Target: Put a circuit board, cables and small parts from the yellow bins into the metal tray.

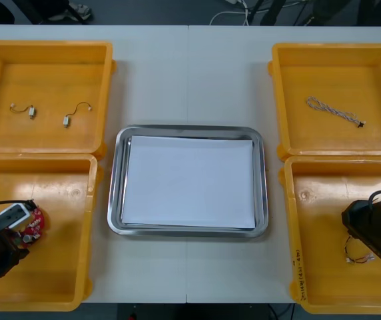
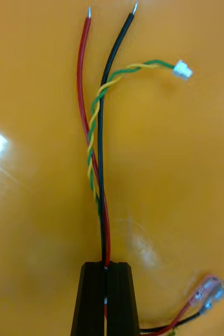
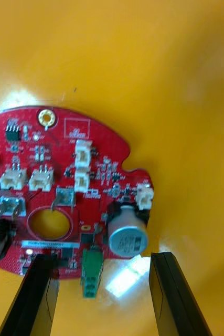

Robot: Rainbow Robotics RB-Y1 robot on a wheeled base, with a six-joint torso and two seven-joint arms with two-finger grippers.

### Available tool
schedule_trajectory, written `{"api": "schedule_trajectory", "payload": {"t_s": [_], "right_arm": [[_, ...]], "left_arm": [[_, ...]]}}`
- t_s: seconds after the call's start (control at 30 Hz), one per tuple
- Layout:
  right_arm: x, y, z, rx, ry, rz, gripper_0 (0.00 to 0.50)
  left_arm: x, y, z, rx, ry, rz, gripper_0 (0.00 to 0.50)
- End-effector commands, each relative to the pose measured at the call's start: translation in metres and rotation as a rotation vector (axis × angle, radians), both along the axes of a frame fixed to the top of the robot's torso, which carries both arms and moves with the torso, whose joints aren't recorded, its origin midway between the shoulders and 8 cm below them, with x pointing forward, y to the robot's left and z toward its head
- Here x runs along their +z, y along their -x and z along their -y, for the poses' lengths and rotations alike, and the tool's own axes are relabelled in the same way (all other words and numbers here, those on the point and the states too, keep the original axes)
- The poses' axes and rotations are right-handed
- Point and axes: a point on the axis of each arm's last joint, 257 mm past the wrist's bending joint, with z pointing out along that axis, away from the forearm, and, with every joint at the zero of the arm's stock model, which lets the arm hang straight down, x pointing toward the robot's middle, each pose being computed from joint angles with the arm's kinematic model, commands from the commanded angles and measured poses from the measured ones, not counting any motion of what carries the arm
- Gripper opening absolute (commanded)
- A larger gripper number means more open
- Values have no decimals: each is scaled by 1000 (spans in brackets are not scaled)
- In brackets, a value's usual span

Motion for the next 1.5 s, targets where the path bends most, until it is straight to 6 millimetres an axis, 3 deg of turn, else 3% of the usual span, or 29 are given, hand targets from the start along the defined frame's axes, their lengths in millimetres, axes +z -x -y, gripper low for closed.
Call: {"api": "schedule_trajectory", "payload": {"t_s": [0.03,0.17,0.2,0.27,0.33,0.37,0.43,0.7,0.93,1.5], "right_arm": [[36,-16,2,-19,-15,59,0],[53,-17,8,-17,-7,58,0],[56,-17,9,-15,-6,59,0],[68,-17,11,-12,0,55,0],[76,-15,14,-6,9,50,0],[82,-14,15,-2,13,47,0],[91,-11,16,9,21,40,0],[126,-12,22,70,20,71,0],[150,-9,30,144,33,77,0],[197,-1,56,305,169,81,0]], "left_arm": [[5,-10,7,-134,-61,40,500],[3,-9,4,-129,-65,35,500],[2,-9,4,-129,-65,34,479],[1,-9,2,-127,-70,31,319],[1,-9,1,-125,-72,31,212],[1,-9,1,-126,-73,31,106],[0,-8,-1,-123,-75,27,2],[-1,-8,-4,-121,-81,26,0],[14,-20,-5,-117,-78,52,0],[92,-24,-16,-56,-115,-21,0]]}}
